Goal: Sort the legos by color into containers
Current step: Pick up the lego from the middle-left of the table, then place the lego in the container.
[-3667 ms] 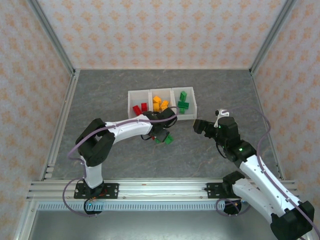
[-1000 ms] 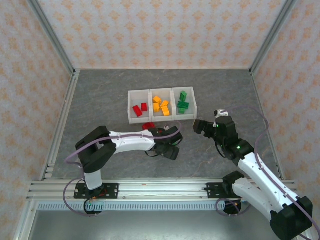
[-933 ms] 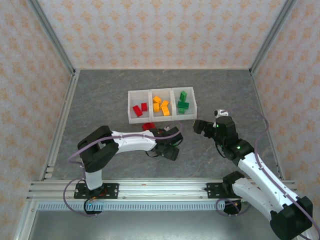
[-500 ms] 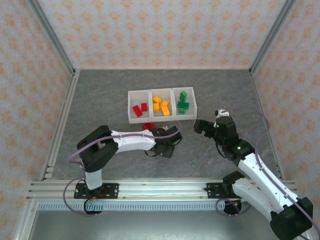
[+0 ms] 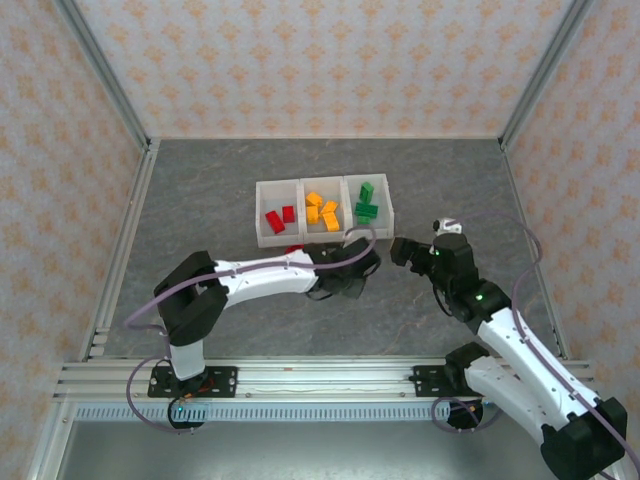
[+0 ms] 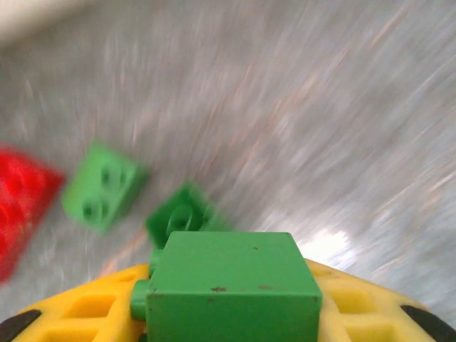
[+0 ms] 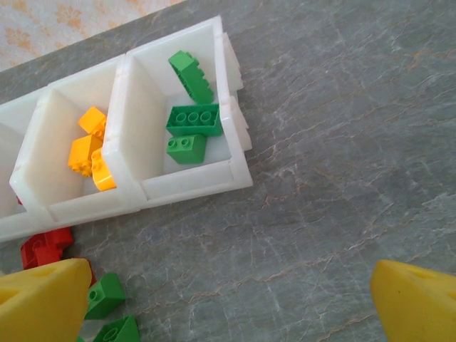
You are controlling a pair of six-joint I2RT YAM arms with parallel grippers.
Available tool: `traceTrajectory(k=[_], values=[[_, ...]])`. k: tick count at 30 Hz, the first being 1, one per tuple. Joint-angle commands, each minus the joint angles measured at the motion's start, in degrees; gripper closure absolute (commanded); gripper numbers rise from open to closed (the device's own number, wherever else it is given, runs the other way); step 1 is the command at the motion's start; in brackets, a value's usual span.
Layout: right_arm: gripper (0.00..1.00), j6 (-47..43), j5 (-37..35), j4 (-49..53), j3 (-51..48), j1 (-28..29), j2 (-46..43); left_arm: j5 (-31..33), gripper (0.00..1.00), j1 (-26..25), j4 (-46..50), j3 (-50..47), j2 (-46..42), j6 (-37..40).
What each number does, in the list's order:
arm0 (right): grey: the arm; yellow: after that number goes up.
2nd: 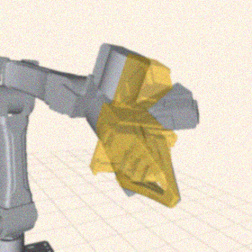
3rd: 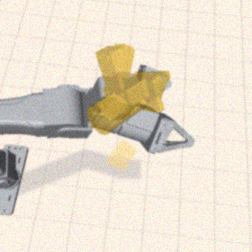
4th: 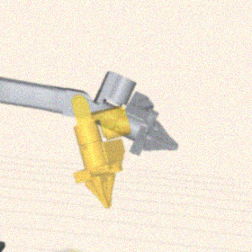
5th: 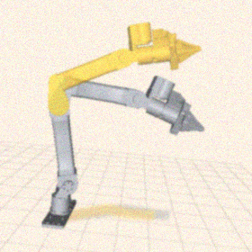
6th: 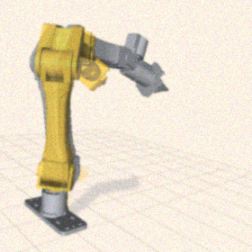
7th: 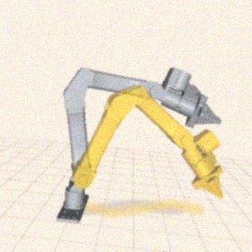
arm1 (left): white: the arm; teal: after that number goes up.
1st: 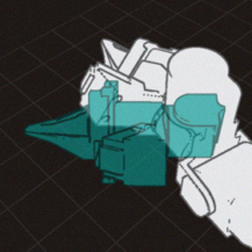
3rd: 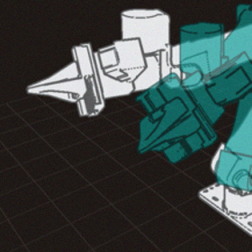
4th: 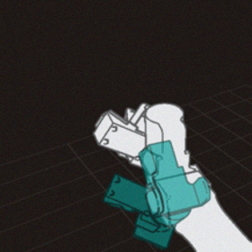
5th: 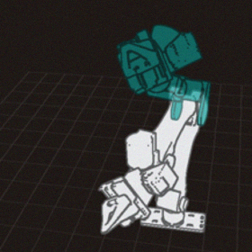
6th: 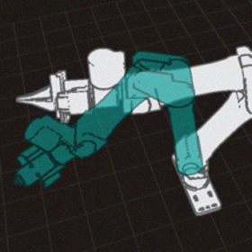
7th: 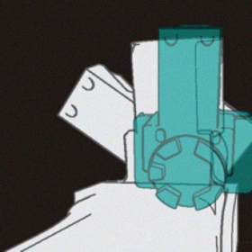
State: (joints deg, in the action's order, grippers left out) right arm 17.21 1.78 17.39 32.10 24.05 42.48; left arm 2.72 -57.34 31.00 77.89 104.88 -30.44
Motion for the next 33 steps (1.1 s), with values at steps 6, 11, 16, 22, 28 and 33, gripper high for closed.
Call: traceTrajectory(k=[6, 11, 16, 22, 28, 33], values=[[0.0, 1.9, -8.8, 1.6, 0.7, -0.2, -9.5, 9.8, 0.67, 4.6, 8.1, 26.7, 12.5, 11.7], [0.0, 2.6, -12.1, 2.4, 0.7, -0.2, -13.0, 8.6, 0.66, 9.9, 12.5, 40.4, 21.5, 13.4], [0.0, 2.7, -12.5, 2.2, 0.6, -0.2, -13.7, 6.4, 0.66, 13.6, 11.9, 46.6, 26.9, 13.9], [0.0, 2.9, -13.7, 2.8, 1.0, -0.2, -14.2, 5.0, 0.65, 14.2, 8.8, 47.0, 28.8, 14.7], [0.0, 3.0, -13.7, 2.7, 0.9, -0.2, -14.7, 5.5, 0.5, 14.4, 6.9, 47.5, 29.9, 15.2], [0.0, 2.6, -13.2, 2.8, 1.0, -0.2, -14.7, 6.0, 0.37, 14.7, 7.5, 49.6, 30.4, 14.9]])
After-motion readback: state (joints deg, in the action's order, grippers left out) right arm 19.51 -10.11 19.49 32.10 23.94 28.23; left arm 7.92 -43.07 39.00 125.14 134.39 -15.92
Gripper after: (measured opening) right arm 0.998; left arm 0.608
